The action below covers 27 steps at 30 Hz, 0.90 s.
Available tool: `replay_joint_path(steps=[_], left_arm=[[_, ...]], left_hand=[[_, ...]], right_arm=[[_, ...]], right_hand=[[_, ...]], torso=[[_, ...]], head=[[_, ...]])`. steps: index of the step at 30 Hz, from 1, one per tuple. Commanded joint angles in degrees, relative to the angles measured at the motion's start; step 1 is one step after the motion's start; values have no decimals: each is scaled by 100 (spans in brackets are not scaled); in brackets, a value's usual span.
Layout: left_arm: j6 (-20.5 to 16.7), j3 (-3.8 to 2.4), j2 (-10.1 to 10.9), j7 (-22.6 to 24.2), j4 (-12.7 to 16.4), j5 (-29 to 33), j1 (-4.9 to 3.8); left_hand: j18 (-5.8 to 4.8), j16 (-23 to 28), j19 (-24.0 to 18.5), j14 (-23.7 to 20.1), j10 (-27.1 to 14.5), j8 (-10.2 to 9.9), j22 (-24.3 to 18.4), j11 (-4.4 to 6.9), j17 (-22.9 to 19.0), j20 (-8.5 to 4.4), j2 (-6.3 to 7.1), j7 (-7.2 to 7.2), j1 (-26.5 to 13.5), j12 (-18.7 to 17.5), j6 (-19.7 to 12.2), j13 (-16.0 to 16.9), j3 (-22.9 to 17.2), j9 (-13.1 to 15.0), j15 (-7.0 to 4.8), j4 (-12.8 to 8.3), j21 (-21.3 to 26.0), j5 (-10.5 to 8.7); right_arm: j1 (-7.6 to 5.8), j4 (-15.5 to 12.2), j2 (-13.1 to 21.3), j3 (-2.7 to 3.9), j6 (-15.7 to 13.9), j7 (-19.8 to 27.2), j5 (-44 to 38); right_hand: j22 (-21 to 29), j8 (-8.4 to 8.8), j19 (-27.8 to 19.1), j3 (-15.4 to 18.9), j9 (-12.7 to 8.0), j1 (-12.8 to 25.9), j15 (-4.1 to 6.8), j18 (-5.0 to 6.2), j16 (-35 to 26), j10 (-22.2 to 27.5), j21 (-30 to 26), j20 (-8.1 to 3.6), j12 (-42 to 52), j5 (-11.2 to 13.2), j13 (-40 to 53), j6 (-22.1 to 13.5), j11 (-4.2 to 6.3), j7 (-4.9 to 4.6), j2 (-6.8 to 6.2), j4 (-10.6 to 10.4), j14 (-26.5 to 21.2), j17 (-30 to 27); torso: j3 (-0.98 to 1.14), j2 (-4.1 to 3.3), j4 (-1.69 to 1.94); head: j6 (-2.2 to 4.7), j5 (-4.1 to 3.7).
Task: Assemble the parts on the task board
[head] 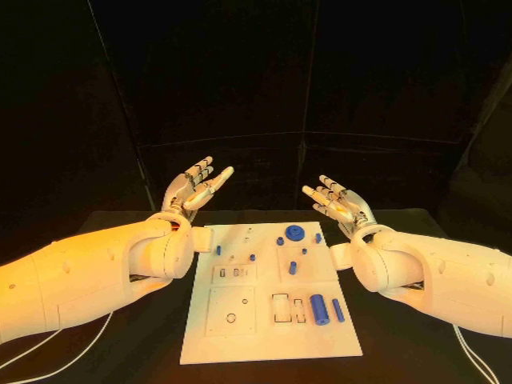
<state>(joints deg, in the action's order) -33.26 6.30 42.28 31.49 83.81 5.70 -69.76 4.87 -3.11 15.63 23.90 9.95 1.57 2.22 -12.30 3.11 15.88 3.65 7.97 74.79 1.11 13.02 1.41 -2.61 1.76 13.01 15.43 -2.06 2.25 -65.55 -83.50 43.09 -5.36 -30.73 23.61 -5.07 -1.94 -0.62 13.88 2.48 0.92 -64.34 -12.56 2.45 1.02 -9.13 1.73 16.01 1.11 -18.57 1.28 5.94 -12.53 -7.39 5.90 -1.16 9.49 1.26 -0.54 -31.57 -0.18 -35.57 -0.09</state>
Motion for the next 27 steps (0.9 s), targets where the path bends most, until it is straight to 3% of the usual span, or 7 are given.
replay_joint_path(steps=[1,7,10,15,17,21,27], left_arm=[[585,19,-17,326,-39,271,-54],[589,20,-18,327,-40,272,-56],[735,21,118,248,-162,271,-66],[930,21,226,188,-125,267,-70],[1004,21,266,163,-96,246,-76],[1151,21,334,149,-19,168,-91],[1367,21,431,264,148,83,-101]], left_hand=[[136,-49,97,161,60,36,17,-133,20,93,2,712,299,44,91,13,1,13,72,79,-51,41],[153,-130,281,425,425,55,40,-256,57,91,-53,791,313,121,195,64,13,25,111,61,-90,46],[194,-492,1467,1547,1465,134,223,-368,219,76,-184,857,411,407,540,199,-14,70,102,-39,-420,50],[400,-821,2629,2344,3221,404,385,-161,314,26,-283,841,471,925,1594,379,35,208,-142,-217,-820,43],[476,-910,2867,2633,3567,594,398,-100,331,31,-300,836,474,1020,2323,380,92,294,-223,-299,-891,43],[554,-968,3146,2968,3944,771,385,-8,326,12,-284,743,567,1068,3075,343,184,350,-331,-499,-935,50],[572,-1049,3647,3529,4538,897,387,204,355,-157,-301,560,792,1113,3659,291,248,353,-519,-808,-1038,39]], right_arm=[[-85,93,-29,-56,988,-382,-500],[-151,167,-48,-117,1226,-478,-607],[-170,378,68,-112,682,-134,-1305],[-255,505,78,-108,564,-189,-1986],[-298,536,86,-106,566,-247,-2230],[-394,577,128,-104,589,-398,-2796],[-541,667,143,-97,743,-672,-3693]], right_hand=[[-67,-68,378,60,37,-539,-102,145,95,-362,133,84,63,12,40,264,-92,-775,76,169,400,48],[-262,-331,1653,-54,195,-1210,-105,455,614,-2242,537,80,507,371,224,1522,-236,-916,87,676,2391,222],[-366,-613,2541,-118,317,-1490,98,677,866,-3647,862,62,840,471,280,2797,-75,-835,49,987,3762,262],[-372,-757,3117,-235,338,-1580,308,812,883,-4310,1077,-7,832,420,218,4039,113,-708,49,1312,4572,230],[-360,-733,3298,-304,309,-1552,392,805,846,-4517,1132,-62,771,406,217,4285,149,-652,45,1450,4828,228],[-351,-644,3681,-495,287,-1427,550,815,790,-4922,1271,-222,626,386,225,4589,244,-572,63,1745,5376,249],[-477,-649,4228,-701,301,-1477,810,822,961,-5449,1617,-512,621,321,242,4906,437,-476,-32,1785,6124,353]], torso=[[-2,-1,-1],[-2,-1,-1],[-16,-13,-3],[-12,-48,-19],[-11,-69,-18],[-7,-135,-2],[24,-241,34]], head=[[0,0],[0,0],[-53,17],[-53,34],[-52,21],[-24,10],[39,-7]])
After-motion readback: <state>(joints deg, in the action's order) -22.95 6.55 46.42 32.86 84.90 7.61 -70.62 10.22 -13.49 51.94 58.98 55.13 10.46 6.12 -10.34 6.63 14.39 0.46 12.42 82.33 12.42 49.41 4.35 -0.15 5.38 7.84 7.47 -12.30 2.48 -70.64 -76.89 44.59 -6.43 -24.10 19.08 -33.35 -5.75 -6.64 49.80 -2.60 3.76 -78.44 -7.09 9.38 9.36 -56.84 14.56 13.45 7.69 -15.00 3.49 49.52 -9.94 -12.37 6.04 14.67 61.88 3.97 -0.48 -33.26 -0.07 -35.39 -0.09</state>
